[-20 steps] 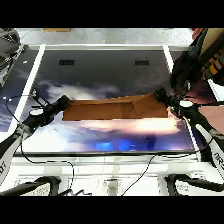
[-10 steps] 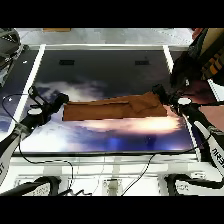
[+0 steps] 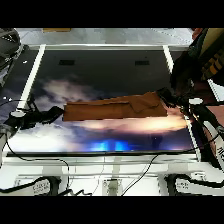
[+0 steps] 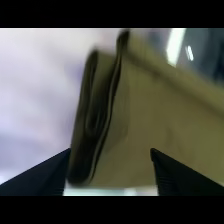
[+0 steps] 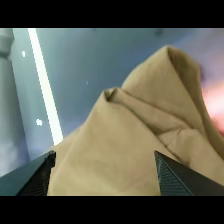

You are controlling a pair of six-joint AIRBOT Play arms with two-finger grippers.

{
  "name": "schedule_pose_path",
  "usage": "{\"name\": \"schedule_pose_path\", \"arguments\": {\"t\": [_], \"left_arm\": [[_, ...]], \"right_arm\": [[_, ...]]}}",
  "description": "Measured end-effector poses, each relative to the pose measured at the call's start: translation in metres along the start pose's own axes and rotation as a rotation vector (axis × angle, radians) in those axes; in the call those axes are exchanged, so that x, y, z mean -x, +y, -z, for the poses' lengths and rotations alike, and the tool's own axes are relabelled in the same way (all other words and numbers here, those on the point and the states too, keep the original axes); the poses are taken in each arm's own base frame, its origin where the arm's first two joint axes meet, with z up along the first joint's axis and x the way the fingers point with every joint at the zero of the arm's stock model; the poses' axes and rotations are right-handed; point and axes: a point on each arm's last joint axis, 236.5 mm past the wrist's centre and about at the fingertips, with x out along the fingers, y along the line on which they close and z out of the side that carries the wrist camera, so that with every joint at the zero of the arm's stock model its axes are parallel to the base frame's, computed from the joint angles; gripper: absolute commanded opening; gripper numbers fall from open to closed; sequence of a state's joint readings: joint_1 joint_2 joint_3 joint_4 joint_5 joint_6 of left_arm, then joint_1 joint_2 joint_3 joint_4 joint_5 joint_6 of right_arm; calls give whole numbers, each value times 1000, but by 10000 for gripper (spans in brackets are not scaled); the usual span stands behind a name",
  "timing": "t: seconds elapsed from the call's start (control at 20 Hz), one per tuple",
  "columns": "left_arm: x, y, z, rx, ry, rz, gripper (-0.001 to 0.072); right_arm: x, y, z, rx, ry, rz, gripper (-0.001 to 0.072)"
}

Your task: Fold the clothes and pants, and hang the long-sleeved shirts on hangers.

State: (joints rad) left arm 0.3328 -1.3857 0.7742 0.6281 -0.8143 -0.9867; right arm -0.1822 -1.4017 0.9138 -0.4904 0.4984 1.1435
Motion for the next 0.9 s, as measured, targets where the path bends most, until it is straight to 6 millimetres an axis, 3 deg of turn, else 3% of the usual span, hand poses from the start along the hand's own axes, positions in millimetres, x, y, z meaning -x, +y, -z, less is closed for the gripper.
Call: {"name": "schedule_pose_path", "arguments": {"t": [0.35, 0.4, 0.45, 0.5, 0.55, 0.6, 0.7, 0.75, 0.9], "left_arm": [[-39, -13, -1, -73, 176, 92, 686], [-46, -17, -1, -91, 189, 97, 603], [-53, -21, -1, -110, 197, 96, 423], [-60, -23, 0, -134, 204, 88, 197], [-67, -27, 1, -157, 206, 79, 27], [-71, -32, 3, -182, 217, 80, 21], [-75, -44, 0, -226, 216, 85, 21], [-73, -53, -4, -246, 212, 96, 21], [-50, -85, -15, -306, 211, 159, 21]], "right_arm": [[3, 5, 23, 41, 104, -34, 686], [3, 7, 29, 58, 127, -44, 686], [4, 9, 35, 72, 152, -55, 685], [5, 11, 39, 83, 171, -64, 685], [5, 13, 43, 94, 184, -70, 682], [6, 16, 48, 104, 202, -79, 626], [6, 24, 59, 123, 236, -99, 274], [6, 31, 64, 136, 255, -113, 45], [4, 60, 78, 196, 287, -160, 22]]}}
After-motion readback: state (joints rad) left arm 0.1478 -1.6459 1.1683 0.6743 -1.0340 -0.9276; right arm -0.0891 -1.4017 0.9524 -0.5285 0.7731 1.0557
